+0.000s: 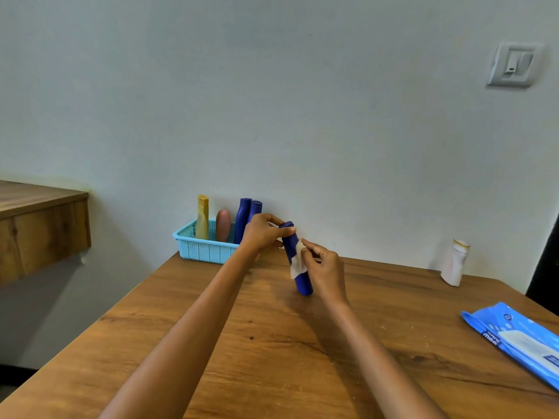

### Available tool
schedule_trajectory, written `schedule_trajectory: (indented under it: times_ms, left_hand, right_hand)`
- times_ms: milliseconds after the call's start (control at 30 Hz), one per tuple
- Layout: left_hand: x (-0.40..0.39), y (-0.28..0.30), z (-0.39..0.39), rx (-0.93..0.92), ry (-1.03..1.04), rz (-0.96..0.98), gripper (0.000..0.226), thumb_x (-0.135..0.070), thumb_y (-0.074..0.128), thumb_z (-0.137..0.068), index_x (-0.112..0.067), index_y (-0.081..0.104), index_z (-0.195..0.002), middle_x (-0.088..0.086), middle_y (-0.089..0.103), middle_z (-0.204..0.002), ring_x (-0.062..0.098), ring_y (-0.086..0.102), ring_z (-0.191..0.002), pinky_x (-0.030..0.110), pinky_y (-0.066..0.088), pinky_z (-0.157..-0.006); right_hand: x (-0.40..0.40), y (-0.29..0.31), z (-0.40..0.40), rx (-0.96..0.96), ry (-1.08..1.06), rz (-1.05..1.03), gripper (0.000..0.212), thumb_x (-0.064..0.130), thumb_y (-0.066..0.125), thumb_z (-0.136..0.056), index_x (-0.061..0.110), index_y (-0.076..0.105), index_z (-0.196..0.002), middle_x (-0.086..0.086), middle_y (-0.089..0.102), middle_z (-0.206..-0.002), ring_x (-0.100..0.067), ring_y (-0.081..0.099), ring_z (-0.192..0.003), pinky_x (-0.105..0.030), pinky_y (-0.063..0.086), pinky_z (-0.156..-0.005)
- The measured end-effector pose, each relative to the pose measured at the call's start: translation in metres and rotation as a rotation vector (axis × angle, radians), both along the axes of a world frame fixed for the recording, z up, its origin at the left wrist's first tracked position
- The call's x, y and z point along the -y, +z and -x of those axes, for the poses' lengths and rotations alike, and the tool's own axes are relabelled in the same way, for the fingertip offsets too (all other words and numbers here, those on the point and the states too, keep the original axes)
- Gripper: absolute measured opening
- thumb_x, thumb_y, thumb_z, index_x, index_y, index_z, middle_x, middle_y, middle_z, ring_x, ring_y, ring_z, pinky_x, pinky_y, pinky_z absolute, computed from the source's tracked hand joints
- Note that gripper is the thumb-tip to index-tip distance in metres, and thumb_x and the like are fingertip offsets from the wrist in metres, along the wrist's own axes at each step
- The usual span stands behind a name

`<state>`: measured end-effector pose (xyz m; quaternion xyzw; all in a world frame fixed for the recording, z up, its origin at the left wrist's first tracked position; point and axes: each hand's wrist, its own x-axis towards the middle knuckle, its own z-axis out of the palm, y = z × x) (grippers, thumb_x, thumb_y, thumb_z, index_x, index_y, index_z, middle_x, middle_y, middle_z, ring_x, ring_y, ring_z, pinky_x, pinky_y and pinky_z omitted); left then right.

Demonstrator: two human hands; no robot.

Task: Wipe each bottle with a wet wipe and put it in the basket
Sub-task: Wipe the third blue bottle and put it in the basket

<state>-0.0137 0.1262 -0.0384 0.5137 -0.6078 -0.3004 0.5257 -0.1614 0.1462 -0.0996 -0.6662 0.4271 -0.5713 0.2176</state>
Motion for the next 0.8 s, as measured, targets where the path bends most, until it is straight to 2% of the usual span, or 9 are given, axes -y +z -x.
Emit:
schedule_trajectory:
  times_ms: [67,133,233,300,400,500,600,700,800]
  left_hand:
    - [-0.001,0.000,0.000,-0.004,-0.024,-0.003,0.024,-0.018,0.073,-0.080,-0.009,0.057,-0.095,0.007,0.064,-0.088,0.014,0.065,-0.070,0.014,0.051,-0.052]
    - [-0.002,0.002,0.001,0.009,-0.062,-0.003,0.023,-0.017,0.072,-0.080,-0.009,0.057,-0.095,0.008,0.065,-0.089,0.016,0.066,-0.073,0.018,0.055,-0.060]
    - [-0.004,0.006,0.004,0.035,-0.147,-0.007,0.022,-0.013,0.071,-0.081,-0.010,0.059,-0.099,0.008,0.066,-0.090,0.018,0.067,-0.078,0.024,0.056,-0.071]
    - [-0.006,0.007,0.005,0.044,-0.178,-0.007,0.023,-0.012,0.071,-0.081,-0.008,0.060,-0.101,0.008,0.066,-0.089,0.018,0.067,-0.078,0.025,0.056,-0.074]
    - [-0.006,0.006,0.004,0.035,-0.161,0.003,0.026,-0.014,0.072,-0.080,-0.005,0.060,-0.101,0.009,0.066,-0.087,0.018,0.067,-0.076,0.023,0.057,-0.069]
    - [-0.007,0.004,0.001,0.041,-0.125,0.006,0.027,-0.016,0.073,-0.080,-0.005,0.059,-0.100,0.007,0.065,-0.085,0.015,0.066,-0.071,0.016,0.053,-0.059]
    - [-0.007,0.004,-0.002,0.033,-0.082,-0.006,0.026,-0.017,0.072,-0.081,-0.006,0.057,-0.099,0.004,0.063,-0.083,0.011,0.063,-0.070,0.012,0.049,-0.052]
    - [-0.007,0.005,-0.002,0.048,-0.076,-0.031,0.025,-0.018,0.071,-0.081,-0.008,0.055,-0.098,0.003,0.062,-0.085,0.012,0.063,-0.070,0.015,0.050,-0.056]
    - [-0.008,0.006,-0.003,0.050,-0.084,-0.046,0.025,-0.018,0.071,-0.082,-0.009,0.054,-0.098,0.004,0.062,-0.088,0.013,0.063,-0.070,0.018,0.051,-0.059]
  right_hand:
    - [0.005,0.000,0.002,-0.007,-0.045,-0.069,0.026,0.023,0.053,-0.095,0.010,0.066,-0.114,0.004,0.067,-0.101,-0.010,0.062,-0.092,-0.011,0.045,-0.064]
    - [0.009,0.001,0.003,0.012,-0.076,-0.118,0.023,0.024,0.052,-0.095,0.012,0.067,-0.108,0.002,0.068,-0.099,-0.013,0.062,-0.093,-0.015,0.047,-0.065]
    - [0.009,0.010,0.000,0.108,-0.098,-0.105,0.026,0.023,0.054,-0.095,0.013,0.063,-0.117,0.002,0.066,-0.110,-0.013,0.061,-0.101,-0.023,0.053,-0.077]
    - [0.005,0.019,-0.003,0.161,-0.099,-0.035,0.029,0.023,0.055,-0.094,0.013,0.062,-0.120,0.006,0.064,-0.111,-0.007,0.059,-0.101,-0.018,0.050,-0.080]
    - [0.000,0.024,-0.006,0.177,-0.061,0.052,0.026,0.021,0.058,-0.092,0.013,0.064,-0.116,0.011,0.063,-0.105,0.000,0.059,-0.091,-0.007,0.048,-0.072]
    - [0.000,0.015,-0.005,0.107,-0.033,0.075,0.023,0.023,0.061,-0.090,0.014,0.067,-0.110,0.009,0.066,-0.103,0.004,0.059,-0.088,-0.008,0.048,-0.069]
    - [0.002,0.005,0.000,-0.007,-0.020,0.098,0.016,0.025,0.062,-0.089,0.019,0.066,-0.103,0.009,0.066,-0.100,-0.001,0.060,-0.088,-0.015,0.048,-0.068]
    - [0.002,-0.001,0.010,-0.126,-0.012,0.054,0.005,0.025,0.061,-0.089,0.023,0.058,-0.091,0.009,0.062,-0.088,-0.007,0.059,-0.080,-0.016,0.046,-0.063]
    - [0.004,-0.010,0.019,-0.214,-0.081,-0.041,0.008,0.022,0.061,-0.089,0.021,0.054,-0.086,0.008,0.058,-0.081,-0.008,0.056,-0.073,-0.014,0.042,-0.057]
